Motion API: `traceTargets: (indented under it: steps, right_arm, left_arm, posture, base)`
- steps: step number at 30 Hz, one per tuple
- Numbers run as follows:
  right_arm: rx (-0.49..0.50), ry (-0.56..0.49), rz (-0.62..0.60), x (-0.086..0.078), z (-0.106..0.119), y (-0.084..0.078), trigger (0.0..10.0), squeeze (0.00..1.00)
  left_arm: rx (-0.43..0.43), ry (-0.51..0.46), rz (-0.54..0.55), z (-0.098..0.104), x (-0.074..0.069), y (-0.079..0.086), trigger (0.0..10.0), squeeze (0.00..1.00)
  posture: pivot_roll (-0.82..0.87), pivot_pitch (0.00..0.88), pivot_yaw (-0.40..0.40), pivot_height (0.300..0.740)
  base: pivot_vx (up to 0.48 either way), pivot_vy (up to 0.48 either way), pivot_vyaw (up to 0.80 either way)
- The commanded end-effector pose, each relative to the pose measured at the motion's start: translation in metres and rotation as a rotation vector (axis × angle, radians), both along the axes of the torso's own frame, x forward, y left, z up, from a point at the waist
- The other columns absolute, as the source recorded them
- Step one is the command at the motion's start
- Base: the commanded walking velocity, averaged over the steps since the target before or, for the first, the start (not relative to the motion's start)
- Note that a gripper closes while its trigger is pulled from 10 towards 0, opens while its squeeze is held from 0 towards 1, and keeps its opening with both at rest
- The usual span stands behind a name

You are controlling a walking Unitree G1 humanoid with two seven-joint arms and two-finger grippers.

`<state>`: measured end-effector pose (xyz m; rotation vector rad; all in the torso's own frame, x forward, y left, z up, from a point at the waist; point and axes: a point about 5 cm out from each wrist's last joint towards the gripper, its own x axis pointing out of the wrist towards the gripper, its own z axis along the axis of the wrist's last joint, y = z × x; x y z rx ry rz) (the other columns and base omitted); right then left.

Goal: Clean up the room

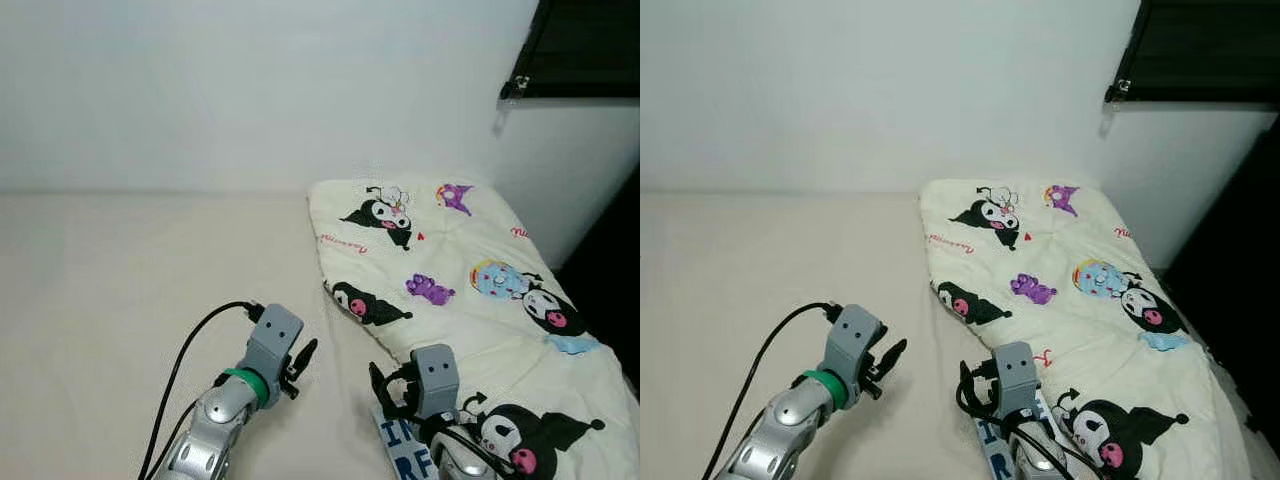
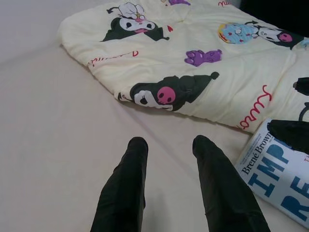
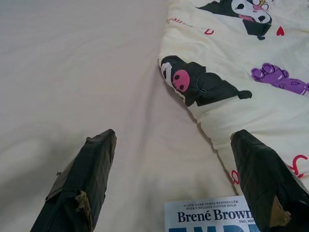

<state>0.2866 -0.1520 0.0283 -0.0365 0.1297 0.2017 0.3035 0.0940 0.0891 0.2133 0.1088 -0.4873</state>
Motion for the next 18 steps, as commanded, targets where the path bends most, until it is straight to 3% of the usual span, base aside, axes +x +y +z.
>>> traceTargets:
  steps: [1,8,11,18]
  right_arm:
    - [0.002,0.026,-0.01,-0.0048,-0.0059,-0.0024,10.0,0.0]
    - [0.002,0.027,-0.008,-0.0049,-0.0062,-0.0015,10.0,0.0]
    - [0.002,0.025,-0.008,-0.0043,-0.0056,-0.0013,10.0,0.0]
    - [0.002,0.017,-0.006,-0.0024,-0.0034,-0.0011,10.0,0.0]
  left_arm:
    - [-0.002,0.023,-0.002,-0.0058,-0.0029,0.0009,10.0,0.0]
    - [0.001,-0.013,0.007,-0.0058,-0.0035,-0.0002,10.0,0.0]
    - [-0.009,0.002,-0.035,-0.0069,-0.0053,-0.002,10.0,0.0]
    - [-0.027,0.024,-0.015,-0.0071,-0.0034,-0.0002,10.0,0.0]
  posture:
    - [-0.13,0.07,0.057,0.74]
    - [-0.13,0.067,0.058,0.74]
    - [-0.13,0.067,0.058,0.74]
    - [-0.13,0.06,0.056,0.74]
  base:
    - [0.0,0.0,0.0]
    - [0.0,0.0,0.0]
    - [0.0,0.0,0.0]
    - [0.0,0.0,0.0]
